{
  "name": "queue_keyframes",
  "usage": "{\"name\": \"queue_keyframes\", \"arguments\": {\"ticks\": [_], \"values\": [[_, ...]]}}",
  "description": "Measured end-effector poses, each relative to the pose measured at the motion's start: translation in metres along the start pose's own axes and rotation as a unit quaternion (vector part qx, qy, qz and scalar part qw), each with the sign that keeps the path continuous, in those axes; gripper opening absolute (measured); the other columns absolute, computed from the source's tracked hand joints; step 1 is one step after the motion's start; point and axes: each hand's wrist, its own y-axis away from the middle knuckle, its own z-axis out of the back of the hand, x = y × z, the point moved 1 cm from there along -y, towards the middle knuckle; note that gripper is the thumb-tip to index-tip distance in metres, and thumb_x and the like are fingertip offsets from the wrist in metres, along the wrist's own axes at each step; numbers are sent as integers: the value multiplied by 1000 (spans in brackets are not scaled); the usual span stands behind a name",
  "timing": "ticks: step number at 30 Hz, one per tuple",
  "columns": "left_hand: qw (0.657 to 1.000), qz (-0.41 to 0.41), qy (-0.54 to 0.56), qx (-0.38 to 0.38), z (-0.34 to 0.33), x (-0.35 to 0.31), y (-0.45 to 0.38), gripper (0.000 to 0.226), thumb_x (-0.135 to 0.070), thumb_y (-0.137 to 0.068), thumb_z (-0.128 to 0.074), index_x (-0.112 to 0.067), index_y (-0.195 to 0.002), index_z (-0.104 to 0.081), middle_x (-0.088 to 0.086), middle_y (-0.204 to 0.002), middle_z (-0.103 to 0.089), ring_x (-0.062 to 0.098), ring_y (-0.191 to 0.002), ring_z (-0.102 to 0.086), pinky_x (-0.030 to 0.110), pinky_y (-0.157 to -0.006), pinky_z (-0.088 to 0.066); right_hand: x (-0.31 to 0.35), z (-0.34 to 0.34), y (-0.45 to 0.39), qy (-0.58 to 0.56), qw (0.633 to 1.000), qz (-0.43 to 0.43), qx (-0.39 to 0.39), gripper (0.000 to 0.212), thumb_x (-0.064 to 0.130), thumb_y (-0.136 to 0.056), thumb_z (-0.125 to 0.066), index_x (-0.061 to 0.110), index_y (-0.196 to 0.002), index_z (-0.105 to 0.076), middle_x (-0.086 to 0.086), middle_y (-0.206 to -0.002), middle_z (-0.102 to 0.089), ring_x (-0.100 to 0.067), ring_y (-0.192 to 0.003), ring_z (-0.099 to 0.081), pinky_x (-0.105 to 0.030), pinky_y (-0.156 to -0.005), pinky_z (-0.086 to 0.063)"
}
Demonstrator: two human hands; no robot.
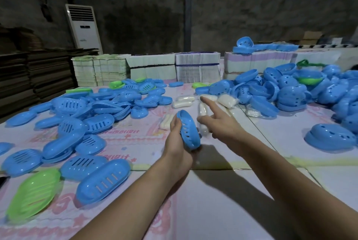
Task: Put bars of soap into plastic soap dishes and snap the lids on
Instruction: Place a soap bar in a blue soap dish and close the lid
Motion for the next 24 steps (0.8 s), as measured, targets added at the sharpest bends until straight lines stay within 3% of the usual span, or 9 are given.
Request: {"name": "queue_keyframes", "arguments": {"ticks": [3,4,7,10,14,18,22,24], "values": [[999,14,21,39,-5,10,3,42,-47,-105,-41,-32,-143,-52,12,-131,-67,29,-115,-65,48,-105,-49,-2,-9,8,105,993,53,31,66,31,-94,-58,45,-149,-25,10,-82,-49,-9,-74,-51,-23,-70,-41],[999,19,27,36,-5,11,3,42,-46,-105,-42,-33,-143,-52,13,-132,-66,31,-120,-64,49,-107,-47,-3,-11,10,125,990,64,28,68,31,-95,-59,43,-151,-23,5,-82,-53,-13,-75,-53,-27,-73,-43],[999,28,42,13,-5,9,3,43,-47,-103,-46,-30,-142,-55,14,-131,-67,31,-119,-64,44,-100,-52,-3,-13,11,136,989,60,17,68,33,-95,-59,37,-152,-23,-11,-89,-64,-23,-85,-60,-35,-80,-48],[998,28,57,6,-9,10,6,45,-48,-103,-47,-27,-141,-57,13,-129,-68,28,-115,-66,40,-88,-58,-2,-13,11,212,975,68,-6,59,38,-93,-59,24,-146,-40,-6,-102,-67,-24,-102,-60,-35,-88,-47],[998,42,44,-17,-22,9,8,48,-53,-101,-47,-21,-133,-64,9,-100,-75,22,-85,-74,30,-63,-58,-3,-6,9,211,973,82,-37,52,38,-90,-60,23,-139,-53,-8,-118,-61,-25,-112,-52,-33,-94,-40],[997,56,24,-45,-40,12,5,50,-56,-98,-50,-19,-127,-67,10,-98,-74,24,-90,-70,31,-65,-54,-12,1,9,192,976,61,-79,48,43,-91,-56,31,-138,-54,-2,-126,-44,-23,-120,-33,-32,-99,-32],[996,62,49,-33,-36,27,-2,51,-54,-98,-53,-16,-130,-65,15,-125,-70,29,-112,-67,38,-80,-56,-24,3,10,250,967,41,-28,46,46,-94,-48,39,-139,-47,-4,-135,-38,-27,-123,-29,-37,-102,-29],[997,53,52,-1,-25,25,-11,51,-54,-101,-48,-16,-132,-64,16,-123,-71,29,-109,-69,39,-78,-57,-25,3,9,235,971,39,-13,50,47,-94,-48,40,-143,-41,-5,-139,-36,-29,-126,-30,-39,-105,-28]]}}
